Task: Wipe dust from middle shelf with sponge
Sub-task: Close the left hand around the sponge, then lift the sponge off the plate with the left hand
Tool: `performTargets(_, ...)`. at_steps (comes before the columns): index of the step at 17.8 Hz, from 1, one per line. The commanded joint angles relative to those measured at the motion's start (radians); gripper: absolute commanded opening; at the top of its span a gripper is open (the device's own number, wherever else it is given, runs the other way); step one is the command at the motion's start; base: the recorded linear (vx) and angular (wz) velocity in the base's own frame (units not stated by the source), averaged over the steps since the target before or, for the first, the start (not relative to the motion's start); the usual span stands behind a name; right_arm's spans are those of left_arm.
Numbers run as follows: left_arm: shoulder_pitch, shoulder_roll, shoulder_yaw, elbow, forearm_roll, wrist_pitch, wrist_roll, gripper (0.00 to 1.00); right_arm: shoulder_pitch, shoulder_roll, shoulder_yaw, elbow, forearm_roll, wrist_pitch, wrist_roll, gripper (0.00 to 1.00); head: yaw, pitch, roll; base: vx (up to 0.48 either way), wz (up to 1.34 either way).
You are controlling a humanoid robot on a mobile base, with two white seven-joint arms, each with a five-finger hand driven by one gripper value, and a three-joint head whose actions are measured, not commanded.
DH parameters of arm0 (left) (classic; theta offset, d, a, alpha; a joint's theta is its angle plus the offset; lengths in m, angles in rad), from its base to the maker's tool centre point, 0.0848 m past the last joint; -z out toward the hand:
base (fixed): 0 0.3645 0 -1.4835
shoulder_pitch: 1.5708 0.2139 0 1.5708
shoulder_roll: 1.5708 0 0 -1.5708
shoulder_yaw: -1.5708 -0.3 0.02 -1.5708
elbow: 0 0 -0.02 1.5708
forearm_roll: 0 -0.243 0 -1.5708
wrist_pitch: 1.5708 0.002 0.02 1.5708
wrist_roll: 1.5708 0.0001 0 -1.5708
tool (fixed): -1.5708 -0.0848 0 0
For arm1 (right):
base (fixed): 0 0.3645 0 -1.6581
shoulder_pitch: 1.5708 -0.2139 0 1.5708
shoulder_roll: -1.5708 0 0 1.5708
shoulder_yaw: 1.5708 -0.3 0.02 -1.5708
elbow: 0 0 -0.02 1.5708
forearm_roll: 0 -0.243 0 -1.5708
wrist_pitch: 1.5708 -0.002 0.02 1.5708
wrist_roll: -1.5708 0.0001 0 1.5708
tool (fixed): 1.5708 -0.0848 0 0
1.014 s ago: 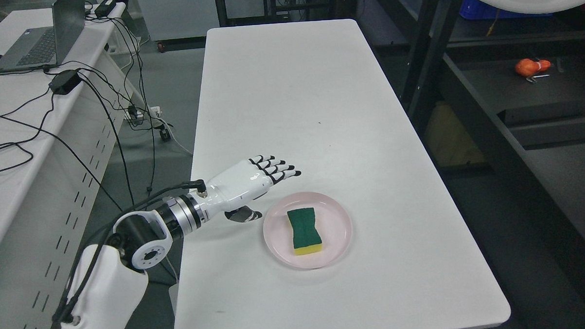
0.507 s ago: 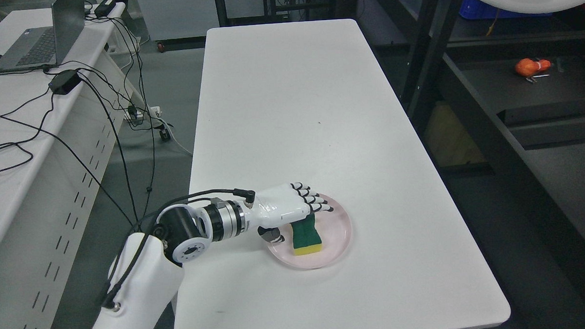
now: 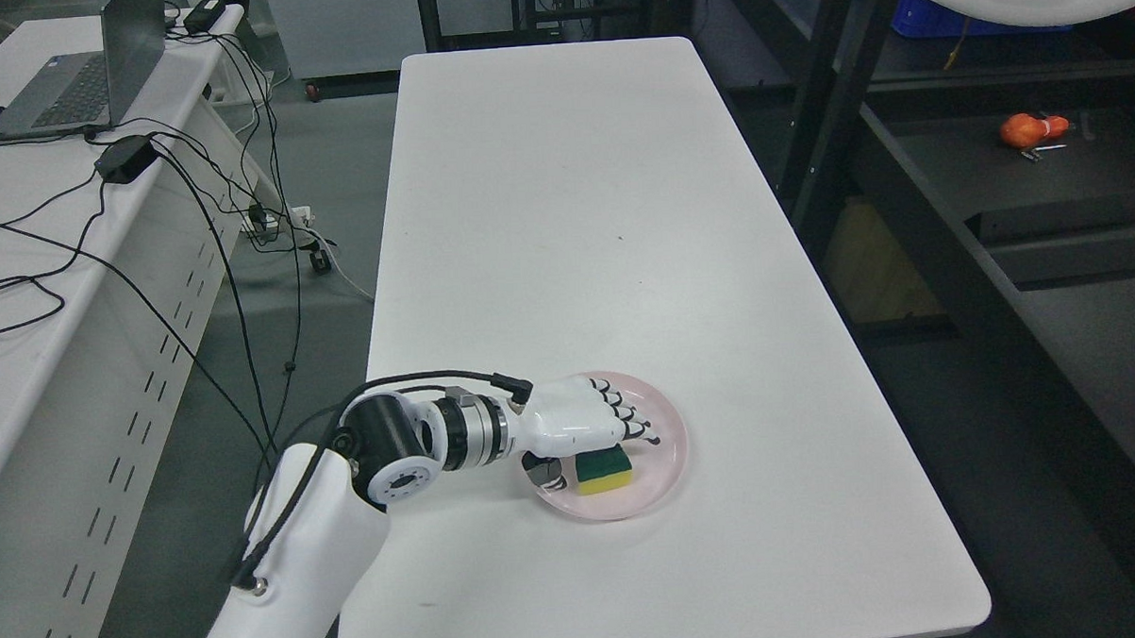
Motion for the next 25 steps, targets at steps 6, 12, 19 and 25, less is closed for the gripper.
performTargets(6,0.032,-0.008,0.199,0.021,0.005,0.0,-0.001,0.31,0.0,-0.017,0.0,-0.017,0.0,0.072,0.0,1.0,0.0,0.0,0.0,0.0,0.0)
performTargets(12,0.035,-0.02,0.308,0.041,0.175,-0.006,0.011,0.0,0.0,-0.017,0.0,-0.017,0.0,0.072,0.0,1.0,0.0,0.0,0.0,0.0,0.0)
performTargets(19,-0.083,-0.09,0.523,-0.029,0.246,-0.008,0.057,0.0,0.0,-0.017,0.0,-0.017,0.0,0.072,0.0,1.0,0.0,0.0,0.0,-0.001,0.0)
performTargets(25,-0.091,-0.09,0.552,-0.072,0.344,-0.006,0.059,0.0,-0.001,-0.017,0.0,-0.017,0.0,0.072,0.0,1.0,0.0,0.0,0.0,-0.019,0.0)
